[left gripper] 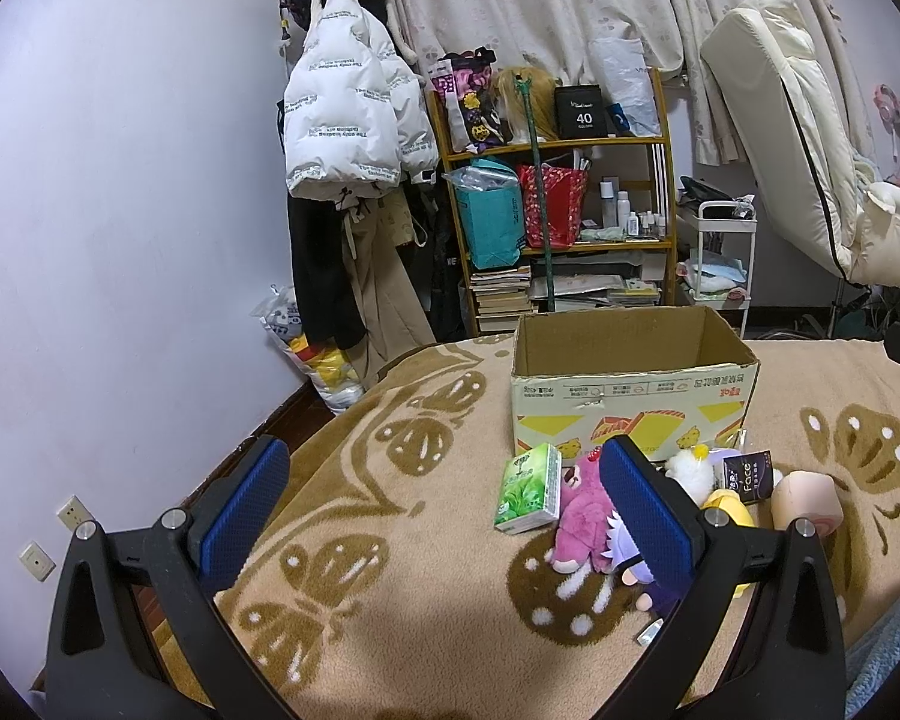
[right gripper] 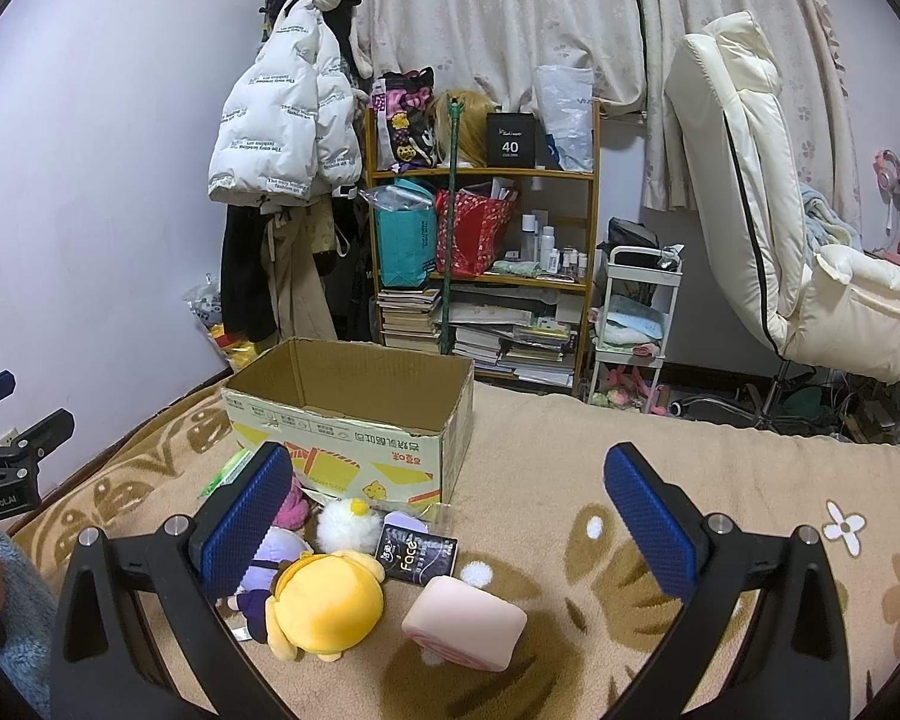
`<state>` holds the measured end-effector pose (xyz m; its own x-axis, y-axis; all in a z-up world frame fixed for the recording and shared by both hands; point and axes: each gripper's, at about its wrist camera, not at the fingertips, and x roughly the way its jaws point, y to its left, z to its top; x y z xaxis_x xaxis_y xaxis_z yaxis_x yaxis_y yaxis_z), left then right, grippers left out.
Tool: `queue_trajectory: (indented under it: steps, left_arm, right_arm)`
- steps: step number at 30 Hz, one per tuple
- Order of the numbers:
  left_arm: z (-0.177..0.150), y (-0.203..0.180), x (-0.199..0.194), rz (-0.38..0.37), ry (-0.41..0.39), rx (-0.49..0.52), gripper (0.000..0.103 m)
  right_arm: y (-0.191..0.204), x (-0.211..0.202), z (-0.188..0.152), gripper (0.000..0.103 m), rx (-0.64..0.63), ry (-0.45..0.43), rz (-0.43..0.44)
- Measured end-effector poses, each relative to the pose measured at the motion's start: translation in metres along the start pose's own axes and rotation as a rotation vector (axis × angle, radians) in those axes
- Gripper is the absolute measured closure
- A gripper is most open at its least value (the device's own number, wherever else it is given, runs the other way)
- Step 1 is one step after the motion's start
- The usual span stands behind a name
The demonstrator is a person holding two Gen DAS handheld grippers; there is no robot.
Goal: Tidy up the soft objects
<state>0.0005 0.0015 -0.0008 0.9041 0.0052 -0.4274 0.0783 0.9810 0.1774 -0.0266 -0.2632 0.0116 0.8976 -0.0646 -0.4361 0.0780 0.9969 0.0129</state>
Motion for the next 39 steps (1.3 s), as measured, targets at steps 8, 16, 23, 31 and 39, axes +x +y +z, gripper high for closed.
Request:
queue_trajectory:
  steps: [8,16,23,31,39]
  left_arm:
    - [-0.003,0.014,0.005,0.005,0.012,-0.011,0.001]
    - [0.002,0.005,0.015,0.003,0.049,0.022,0.001]
    - [0.008,-0.005,0.038,-0.002,0.097,0.049,0.001]
    - [0.012,-0.011,0.07,-0.017,0.19,0.07,0.001]
    - [0.02,-0.025,0.114,-0.02,0.268,0.138,0.001]
  right_arm:
    - [-0.002,-0.003,0.007,0.0,0.0,0.001,0.0]
    - [0.001,0.011,-0.012,0.0,0.006,0.045,0.04]
    - [-0.011,0.032,-0.007,0.0,0.051,0.136,0.049]
    - [-0.023,0.059,-0.008,0.0,0.118,0.231,0.062]
    - [-0.03,0.091,-0.015,0.0,0.164,0.347,0.057]
